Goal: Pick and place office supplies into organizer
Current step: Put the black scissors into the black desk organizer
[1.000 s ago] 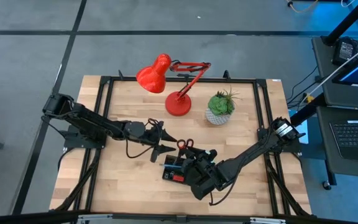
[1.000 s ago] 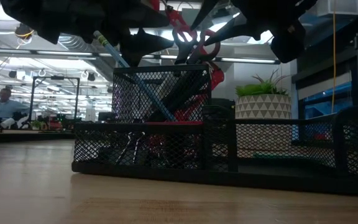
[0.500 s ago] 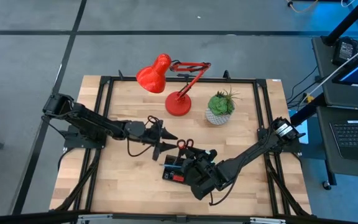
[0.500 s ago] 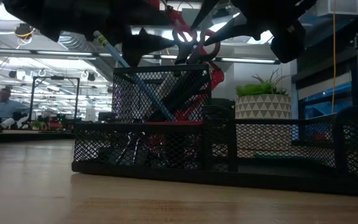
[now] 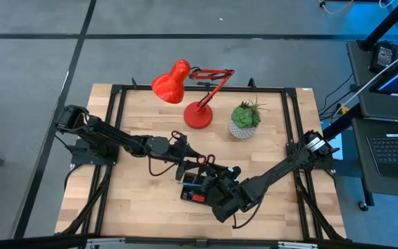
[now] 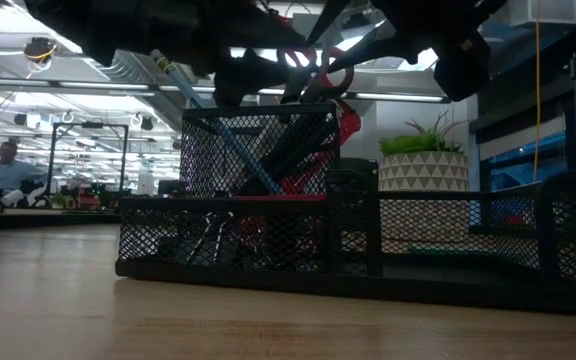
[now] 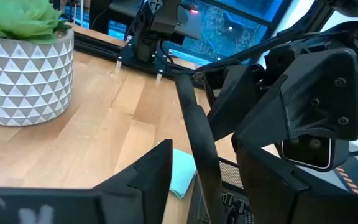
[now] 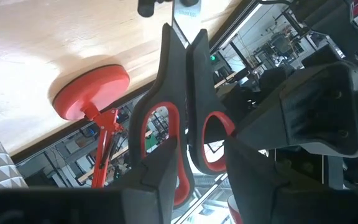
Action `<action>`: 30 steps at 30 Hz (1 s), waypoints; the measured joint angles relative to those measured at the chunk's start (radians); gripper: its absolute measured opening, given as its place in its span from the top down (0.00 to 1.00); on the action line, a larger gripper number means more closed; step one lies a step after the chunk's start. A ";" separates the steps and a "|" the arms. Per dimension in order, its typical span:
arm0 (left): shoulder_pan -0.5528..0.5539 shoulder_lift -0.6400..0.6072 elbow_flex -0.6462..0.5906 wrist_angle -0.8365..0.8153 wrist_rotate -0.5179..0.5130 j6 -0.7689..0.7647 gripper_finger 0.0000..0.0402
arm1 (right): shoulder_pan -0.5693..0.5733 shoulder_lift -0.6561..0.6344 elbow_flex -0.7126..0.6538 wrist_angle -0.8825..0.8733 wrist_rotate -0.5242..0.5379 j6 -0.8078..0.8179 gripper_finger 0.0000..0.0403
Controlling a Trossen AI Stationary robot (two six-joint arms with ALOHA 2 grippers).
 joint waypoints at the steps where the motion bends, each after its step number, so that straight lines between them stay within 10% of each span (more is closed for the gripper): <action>1: 0.000 -0.001 0.000 -0.001 0.000 0.000 0.59 | 0.000 0.000 0.000 0.000 0.000 0.000 0.67; 12: -0.001 -0.008 0.002 -0.017 0.010 -0.003 0.92 | 0.000 0.000 0.000 0.000 0.000 0.000 0.67; 30: 0.001 -0.008 0.002 -0.019 0.101 0.050 0.93 | 0.062 -0.001 0.115 0.076 0.002 0.173 0.67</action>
